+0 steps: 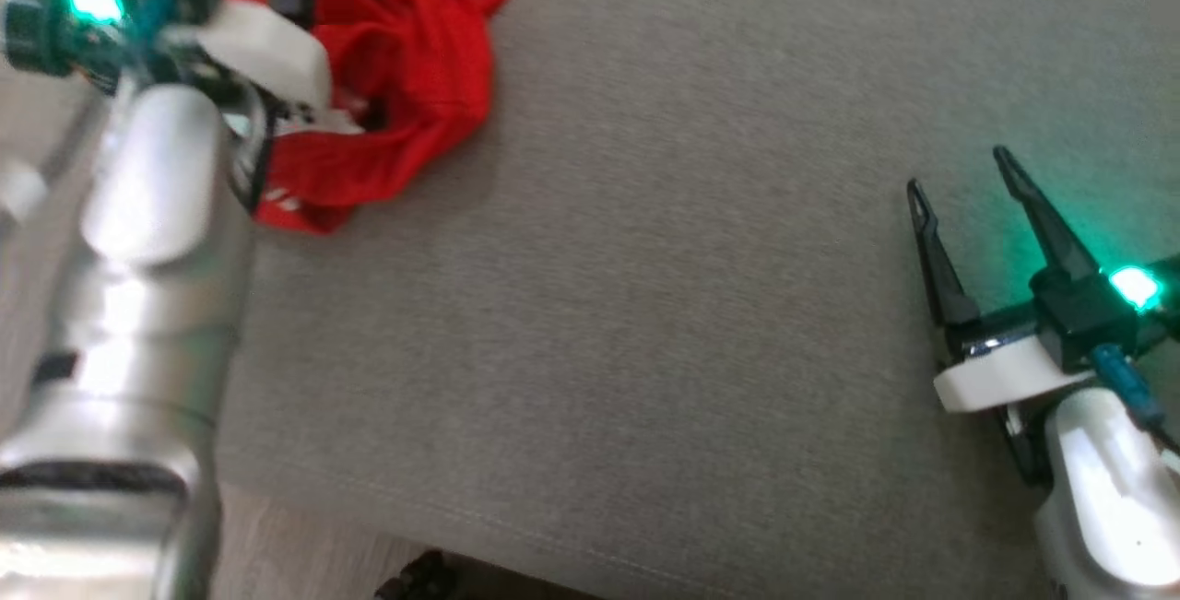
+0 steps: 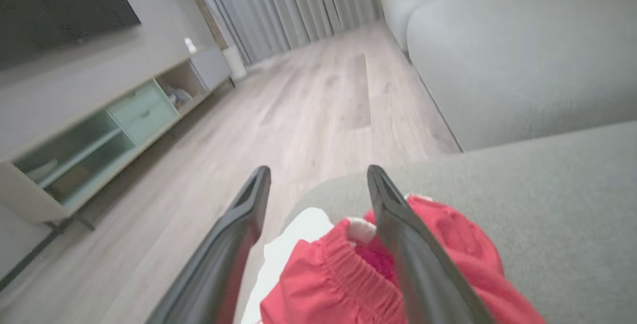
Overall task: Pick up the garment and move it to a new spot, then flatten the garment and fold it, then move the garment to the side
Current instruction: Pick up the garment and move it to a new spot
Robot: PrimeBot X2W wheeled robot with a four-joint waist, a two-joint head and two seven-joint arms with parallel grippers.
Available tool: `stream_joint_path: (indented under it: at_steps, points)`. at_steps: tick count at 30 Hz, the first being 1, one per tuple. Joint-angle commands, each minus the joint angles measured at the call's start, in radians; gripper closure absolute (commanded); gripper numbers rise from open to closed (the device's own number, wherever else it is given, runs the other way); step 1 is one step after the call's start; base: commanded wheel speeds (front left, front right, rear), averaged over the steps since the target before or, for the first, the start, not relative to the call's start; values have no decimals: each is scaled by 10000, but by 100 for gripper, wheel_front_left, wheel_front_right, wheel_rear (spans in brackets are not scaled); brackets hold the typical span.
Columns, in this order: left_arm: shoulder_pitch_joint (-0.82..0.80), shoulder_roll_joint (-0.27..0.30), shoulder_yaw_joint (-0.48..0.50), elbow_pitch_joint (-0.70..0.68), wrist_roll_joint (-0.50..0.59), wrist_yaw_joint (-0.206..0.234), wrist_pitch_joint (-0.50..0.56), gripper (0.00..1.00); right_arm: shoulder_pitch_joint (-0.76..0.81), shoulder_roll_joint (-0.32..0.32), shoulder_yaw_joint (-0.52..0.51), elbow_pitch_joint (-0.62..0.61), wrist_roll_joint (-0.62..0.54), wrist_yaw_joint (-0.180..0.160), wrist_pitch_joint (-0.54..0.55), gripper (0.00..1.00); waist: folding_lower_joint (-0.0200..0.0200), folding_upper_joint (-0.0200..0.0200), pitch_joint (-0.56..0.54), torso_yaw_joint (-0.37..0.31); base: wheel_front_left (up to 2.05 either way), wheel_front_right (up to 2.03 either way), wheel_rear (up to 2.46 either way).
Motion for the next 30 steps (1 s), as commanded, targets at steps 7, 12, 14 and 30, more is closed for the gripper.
stream_joint_path:
  at_steps: [7, 12, 14, 30]
  points:
    - [-1092, 831, 214, 2174, -131, -142, 1468, 32, -227, -4, 167, -443, 81, -7, -107, 0, -6, 1, 615, -715, 0, 0, 0]
    - [-1252, 824, 107, 2422, -136, -65, 682, 100, -186, 119, 39, -420, 172, -7, -107, 0, -6, 1, 443, -666, 0, 0, 0]
    - [-1322, 782, 66, 2393, -127, -61, 455, 100, -176, 166, 6, -411, 214, -7, -107, 0, -6, 1, 353, -642, 0, 0, 0]
    - [-3283, -279, -1319, 267, -515, -872, -794, 100, 792, 1404, -66, -115, 822, -7, -107, 0, -6, 1, -3009, -3189, 0, 0, 0]
